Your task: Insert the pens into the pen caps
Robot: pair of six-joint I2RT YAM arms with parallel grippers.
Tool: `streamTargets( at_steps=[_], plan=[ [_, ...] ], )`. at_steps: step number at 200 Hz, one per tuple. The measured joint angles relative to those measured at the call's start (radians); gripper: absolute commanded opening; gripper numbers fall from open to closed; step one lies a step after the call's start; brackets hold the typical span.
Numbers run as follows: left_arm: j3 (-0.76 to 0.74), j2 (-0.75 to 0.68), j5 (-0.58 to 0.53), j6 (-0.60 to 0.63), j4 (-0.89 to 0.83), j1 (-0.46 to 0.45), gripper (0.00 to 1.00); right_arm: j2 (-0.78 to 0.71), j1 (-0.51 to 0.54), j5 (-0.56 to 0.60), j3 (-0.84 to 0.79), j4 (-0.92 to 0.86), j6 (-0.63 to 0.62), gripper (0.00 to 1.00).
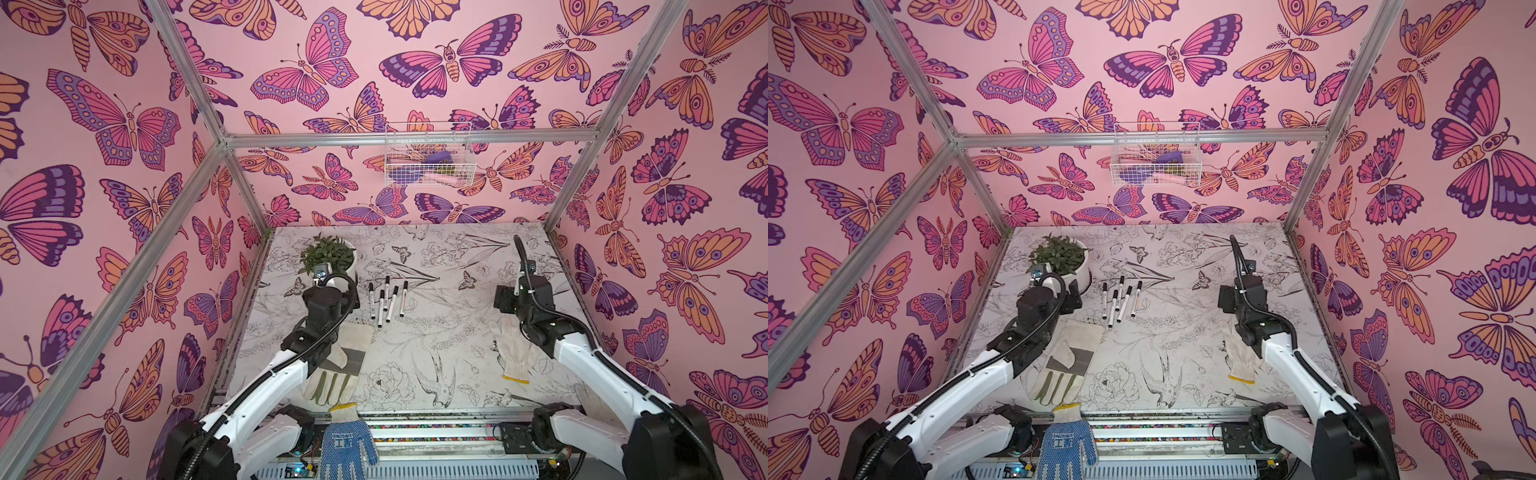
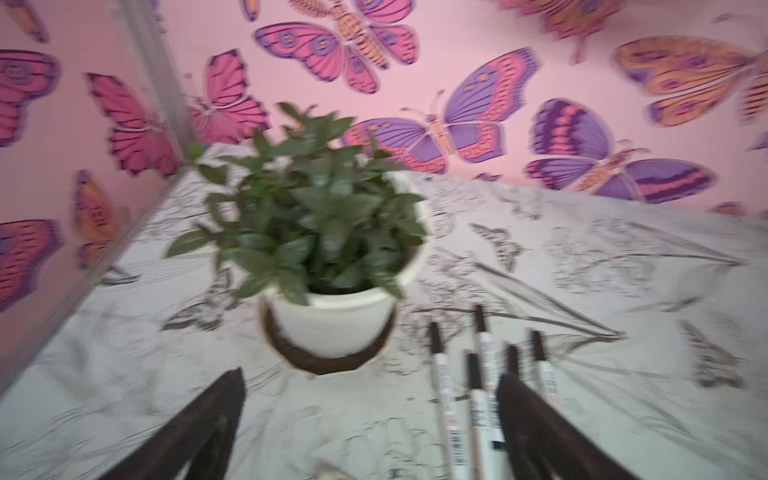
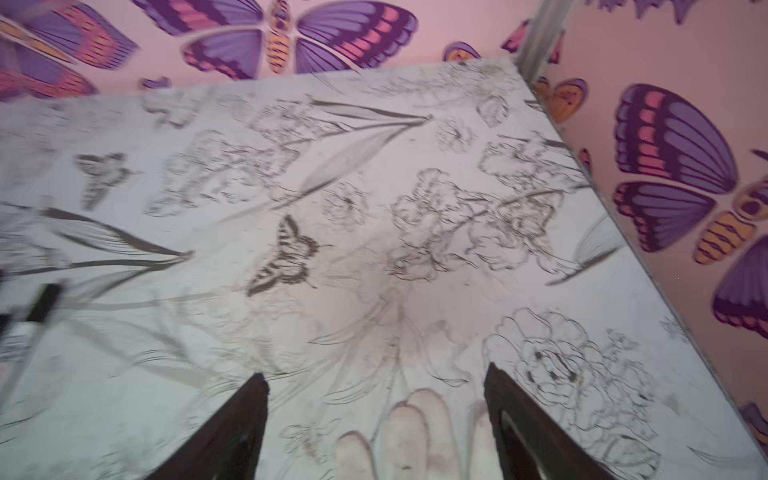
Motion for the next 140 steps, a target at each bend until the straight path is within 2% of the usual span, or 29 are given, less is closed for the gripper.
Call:
streamTargets(
  at_steps=[19,33,61,86,90,121,140],
  plan=[
    [-0.017,0.031,-0.054,0.025,-0.009,0.098,0.98,0.105,0.000,0.115,-0.029,0.092,-0.036,0.84],
    [-0.028,0.083,-0.059,0.034,-0.008,0.170,0.98,0.177,0.000,0.175,-0.064,0.222,-0.087,0.85],
    [-0.030,0.256,-0.060,0.056,0.058,0.256,0.98,0.304,-0.004,0.216,-0.148,0.468,-0.174,0.87],
    [-0.051,0.395,-0.028,0.094,0.169,0.269,0.99,0.332,-0.037,0.151,-0.200,0.624,-0.198,0.90],
    [-0.059,0.406,-0.019,0.105,0.188,0.269,0.99,0.332,-0.048,0.135,-0.207,0.644,-0.198,1.00],
    [-0.124,0.436,0.065,0.200,0.412,0.288,0.99,0.364,-0.182,-0.041,-0.231,0.793,-0.170,0.99],
    [-0.182,0.463,0.131,0.232,0.570,0.318,0.99,0.369,-0.209,-0.103,-0.238,0.793,-0.157,0.99]
  ],
)
